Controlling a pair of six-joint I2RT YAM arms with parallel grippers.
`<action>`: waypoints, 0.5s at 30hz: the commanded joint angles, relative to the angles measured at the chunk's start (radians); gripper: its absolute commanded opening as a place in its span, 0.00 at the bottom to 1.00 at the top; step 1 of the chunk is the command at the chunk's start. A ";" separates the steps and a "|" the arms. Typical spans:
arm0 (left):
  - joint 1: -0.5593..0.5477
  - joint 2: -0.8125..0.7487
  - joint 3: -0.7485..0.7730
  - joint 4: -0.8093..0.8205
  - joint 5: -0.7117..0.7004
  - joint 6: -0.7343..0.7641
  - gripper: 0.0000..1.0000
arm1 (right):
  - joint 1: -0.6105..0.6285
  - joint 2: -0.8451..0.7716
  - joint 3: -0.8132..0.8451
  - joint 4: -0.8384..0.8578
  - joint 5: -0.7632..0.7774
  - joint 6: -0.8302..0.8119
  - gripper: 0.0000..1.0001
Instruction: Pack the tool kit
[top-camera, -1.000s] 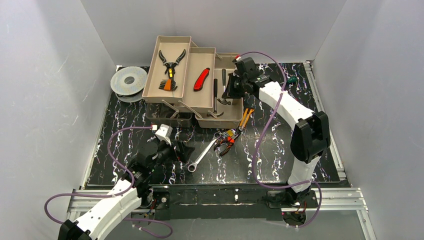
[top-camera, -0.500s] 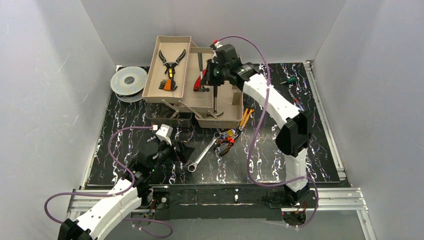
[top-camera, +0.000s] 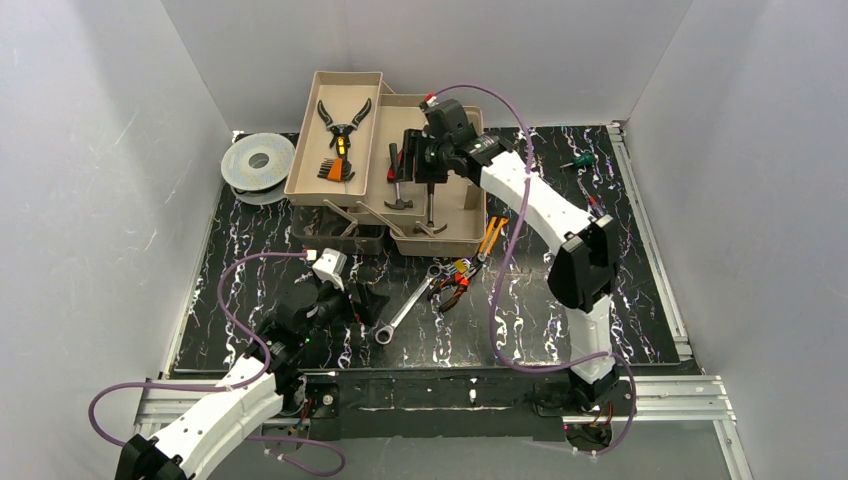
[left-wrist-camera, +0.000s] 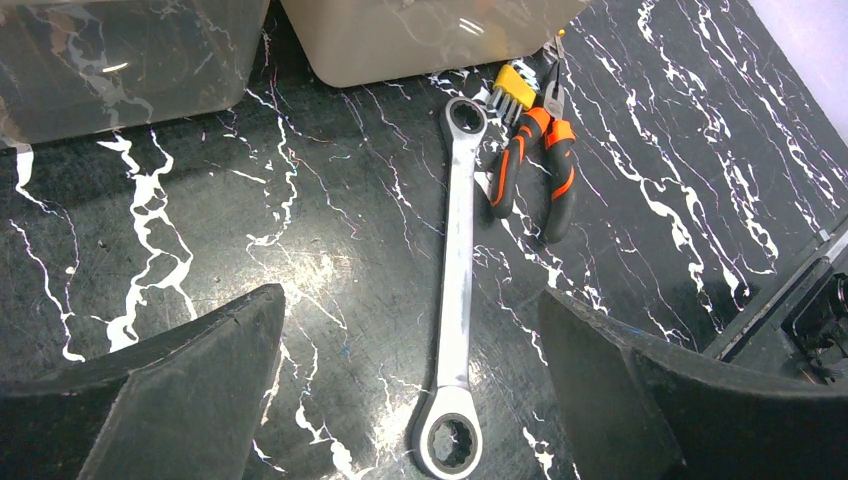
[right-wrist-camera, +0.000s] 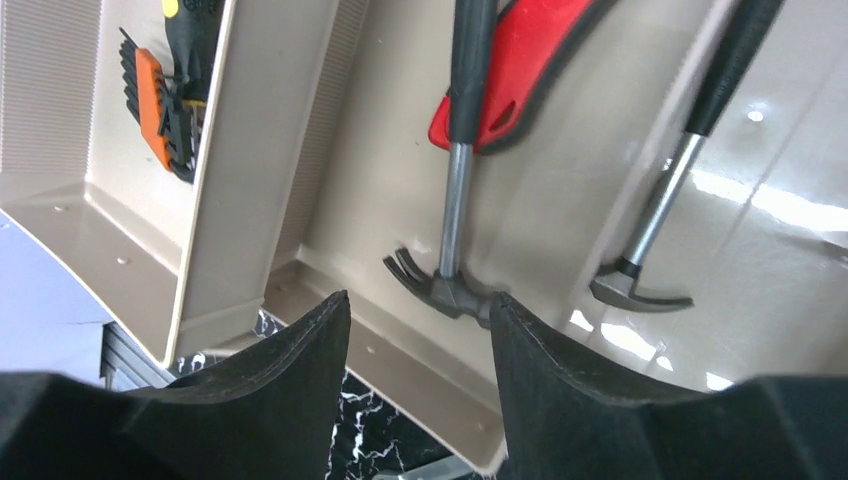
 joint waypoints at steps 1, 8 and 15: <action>-0.003 0.006 0.017 0.011 0.007 0.006 0.98 | -0.004 -0.177 -0.080 0.031 0.074 -0.053 0.60; -0.003 0.002 0.018 0.006 0.007 0.005 0.98 | -0.026 -0.420 -0.360 0.032 0.280 -0.121 0.59; -0.003 0.011 0.020 0.012 0.028 0.006 0.98 | -0.101 -0.642 -0.681 0.049 0.388 -0.126 0.59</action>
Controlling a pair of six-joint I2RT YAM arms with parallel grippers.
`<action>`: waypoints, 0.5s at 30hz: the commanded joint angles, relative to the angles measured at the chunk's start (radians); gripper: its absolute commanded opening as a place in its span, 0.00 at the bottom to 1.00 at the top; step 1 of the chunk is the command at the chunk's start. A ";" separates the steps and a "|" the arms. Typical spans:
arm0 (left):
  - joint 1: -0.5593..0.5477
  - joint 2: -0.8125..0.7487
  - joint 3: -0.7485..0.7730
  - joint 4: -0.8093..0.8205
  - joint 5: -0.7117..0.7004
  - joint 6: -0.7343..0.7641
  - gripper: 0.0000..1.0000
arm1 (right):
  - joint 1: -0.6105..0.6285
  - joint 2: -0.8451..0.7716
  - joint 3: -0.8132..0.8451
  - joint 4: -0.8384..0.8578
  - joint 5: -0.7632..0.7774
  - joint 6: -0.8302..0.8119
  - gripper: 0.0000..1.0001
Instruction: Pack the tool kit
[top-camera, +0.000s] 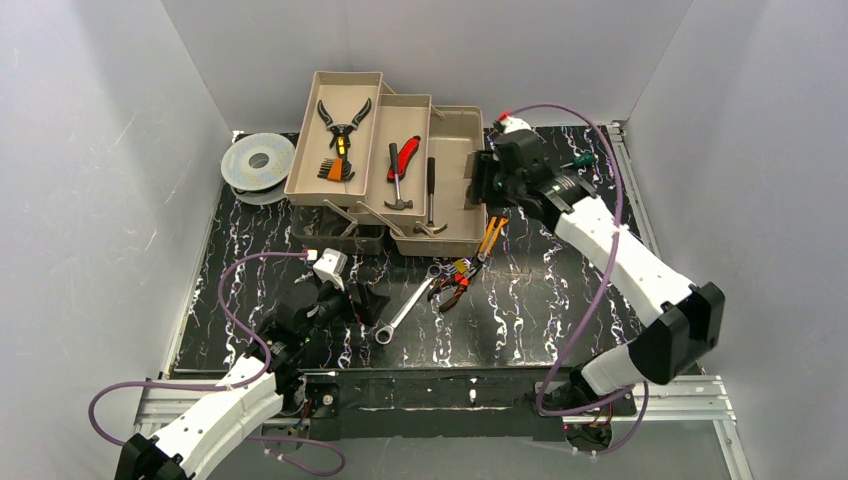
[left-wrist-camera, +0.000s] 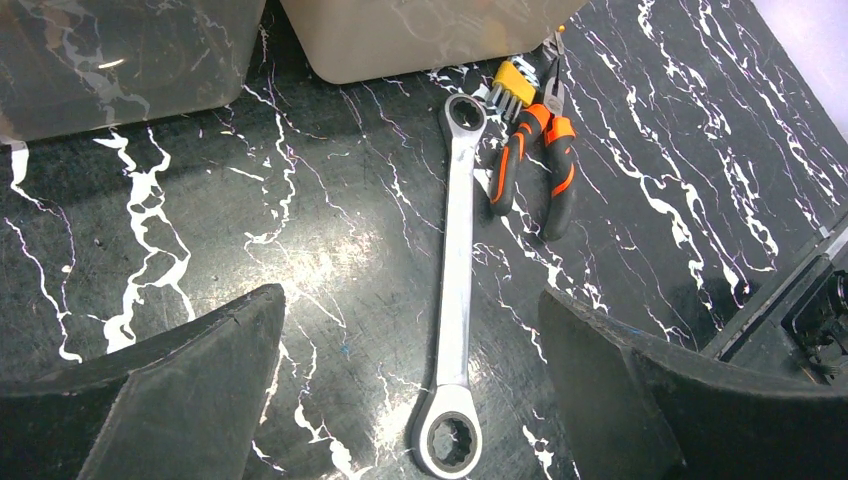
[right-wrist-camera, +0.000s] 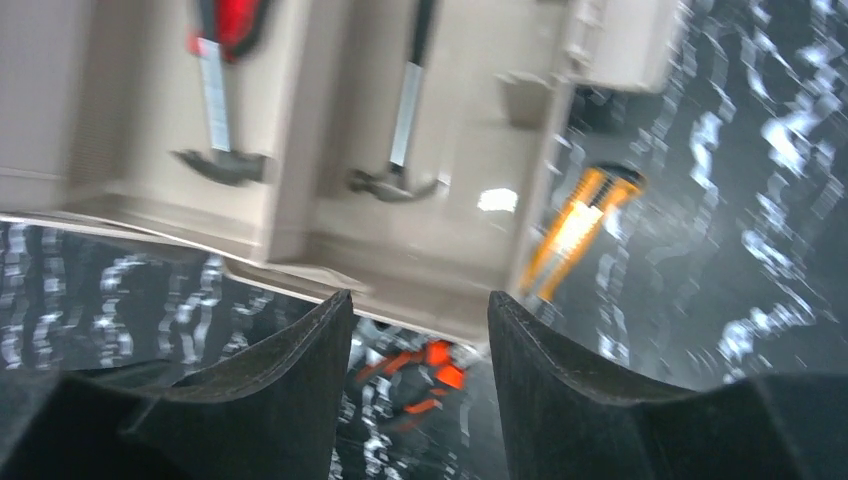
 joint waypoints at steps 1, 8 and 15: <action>-0.003 0.008 0.022 0.010 0.026 0.006 0.98 | -0.047 -0.109 -0.177 0.029 0.130 -0.022 0.59; -0.003 0.023 0.023 0.019 0.039 0.005 0.98 | -0.211 -0.212 -0.369 0.047 0.146 0.016 0.74; -0.003 0.020 0.023 0.018 0.041 0.005 0.98 | -0.361 -0.124 -0.390 0.035 0.146 0.124 0.82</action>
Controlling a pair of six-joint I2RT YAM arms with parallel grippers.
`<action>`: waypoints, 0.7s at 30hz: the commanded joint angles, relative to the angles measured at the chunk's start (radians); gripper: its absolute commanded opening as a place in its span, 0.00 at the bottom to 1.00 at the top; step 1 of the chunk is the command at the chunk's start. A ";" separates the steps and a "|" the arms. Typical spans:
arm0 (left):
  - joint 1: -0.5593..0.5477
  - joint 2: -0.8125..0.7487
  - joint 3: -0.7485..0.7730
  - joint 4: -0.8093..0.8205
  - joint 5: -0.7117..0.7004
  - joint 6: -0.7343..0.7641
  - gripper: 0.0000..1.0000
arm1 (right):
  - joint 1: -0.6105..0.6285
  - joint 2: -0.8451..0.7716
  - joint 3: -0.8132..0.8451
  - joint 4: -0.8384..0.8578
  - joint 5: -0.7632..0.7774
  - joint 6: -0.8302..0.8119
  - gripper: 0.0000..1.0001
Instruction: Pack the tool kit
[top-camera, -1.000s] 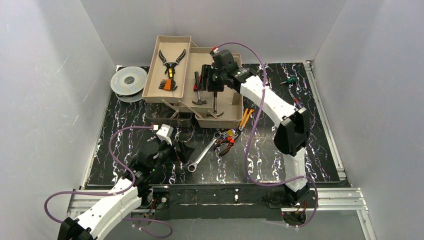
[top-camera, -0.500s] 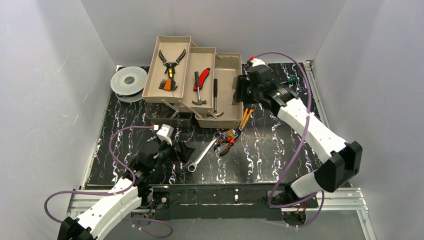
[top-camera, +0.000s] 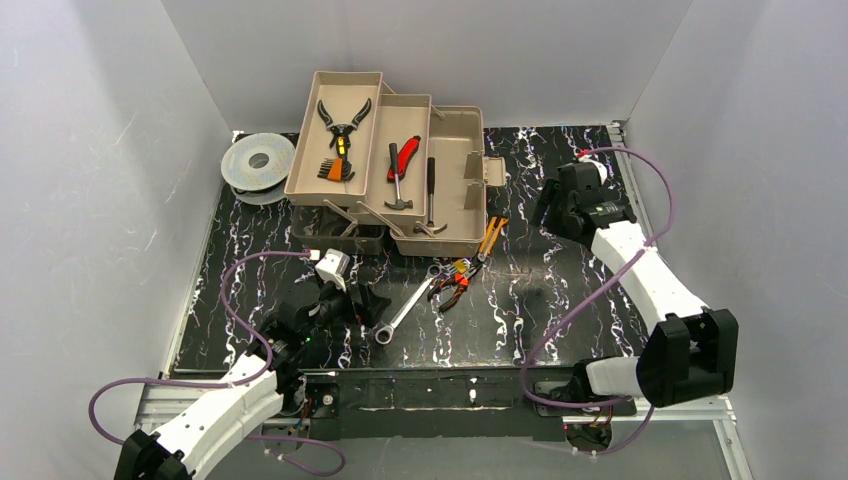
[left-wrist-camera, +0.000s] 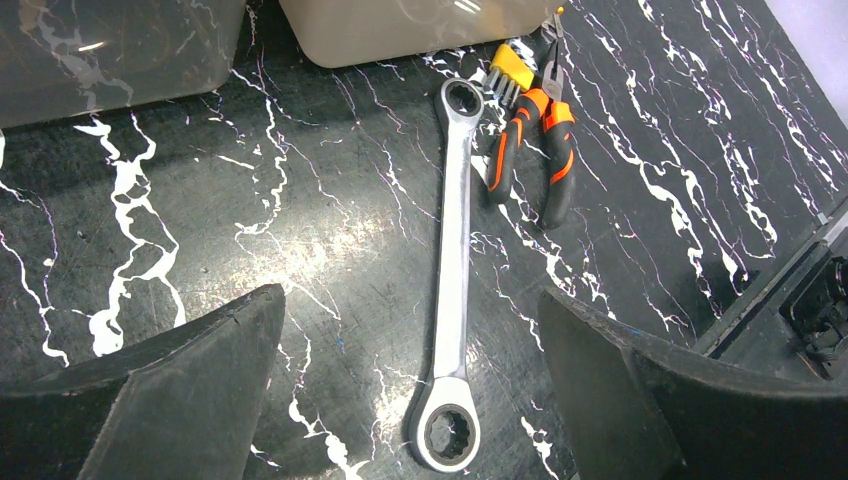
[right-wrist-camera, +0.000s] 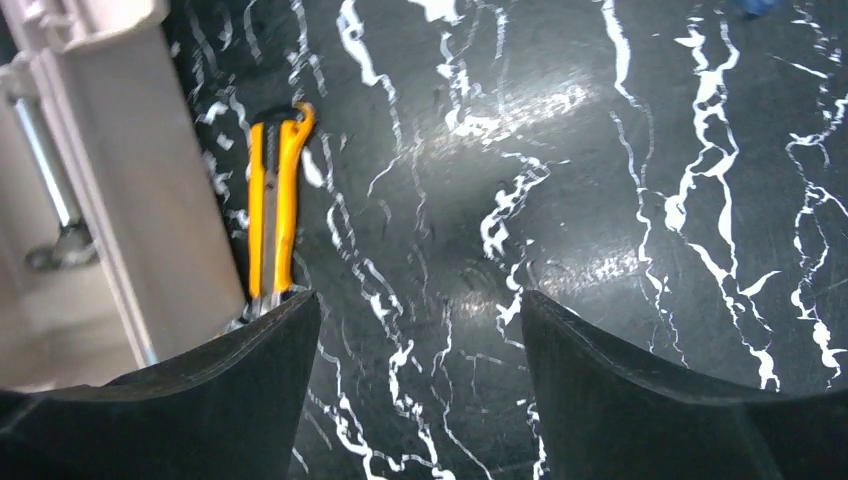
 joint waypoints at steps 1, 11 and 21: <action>-0.003 -0.005 0.023 0.015 0.012 0.005 0.98 | -0.011 0.091 0.057 -0.034 0.124 0.109 0.83; -0.003 -0.013 0.020 0.019 0.017 0.003 0.98 | -0.245 0.380 0.323 -0.080 0.205 0.006 0.87; -0.003 0.027 0.021 0.048 0.038 0.012 0.98 | -0.347 0.721 0.704 -0.229 0.014 -0.365 0.92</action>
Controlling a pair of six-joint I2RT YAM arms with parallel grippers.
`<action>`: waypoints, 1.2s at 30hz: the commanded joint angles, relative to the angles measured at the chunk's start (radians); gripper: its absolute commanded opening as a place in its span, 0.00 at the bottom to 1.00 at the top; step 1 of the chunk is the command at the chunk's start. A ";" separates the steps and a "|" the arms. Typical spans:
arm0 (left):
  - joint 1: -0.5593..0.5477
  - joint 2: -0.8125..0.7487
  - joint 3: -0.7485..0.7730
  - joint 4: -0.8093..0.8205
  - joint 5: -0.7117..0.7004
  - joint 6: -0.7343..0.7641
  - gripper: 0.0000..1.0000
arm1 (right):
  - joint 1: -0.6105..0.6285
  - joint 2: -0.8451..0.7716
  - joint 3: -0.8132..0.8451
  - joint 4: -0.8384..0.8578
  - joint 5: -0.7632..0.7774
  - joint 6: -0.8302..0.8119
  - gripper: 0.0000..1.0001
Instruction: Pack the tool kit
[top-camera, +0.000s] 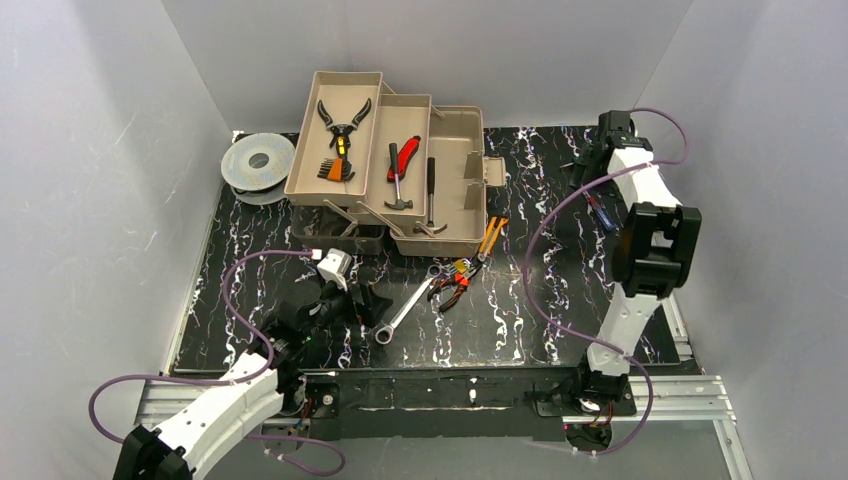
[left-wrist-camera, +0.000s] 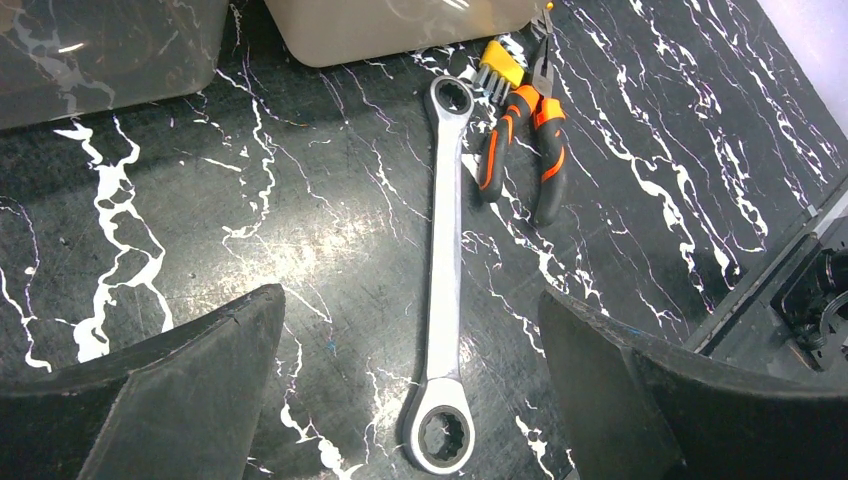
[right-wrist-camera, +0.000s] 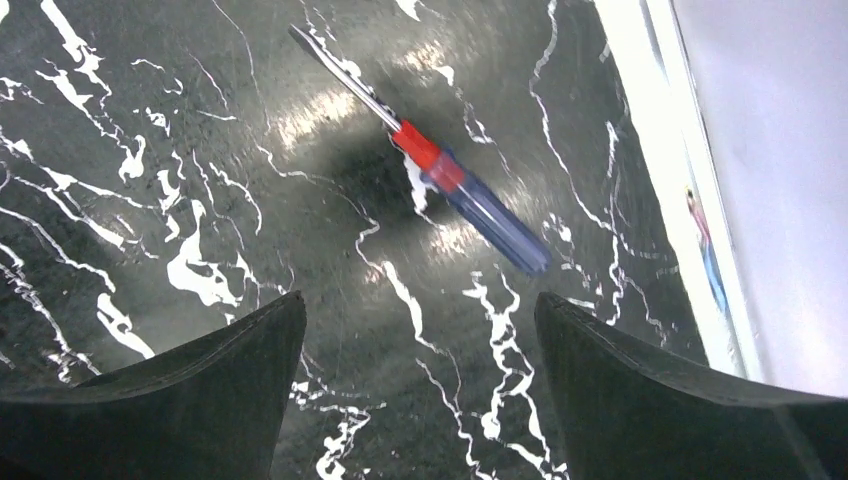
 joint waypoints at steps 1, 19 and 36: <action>-0.003 0.011 0.020 0.031 0.020 0.012 0.98 | -0.021 0.103 0.152 -0.113 -0.052 -0.136 0.92; -0.003 0.028 0.029 0.030 0.028 0.015 0.98 | -0.091 0.278 0.220 -0.192 -0.195 -0.064 0.51; -0.003 0.017 0.029 0.023 0.029 0.015 0.98 | 0.046 0.064 0.062 -0.177 -0.153 -0.025 0.01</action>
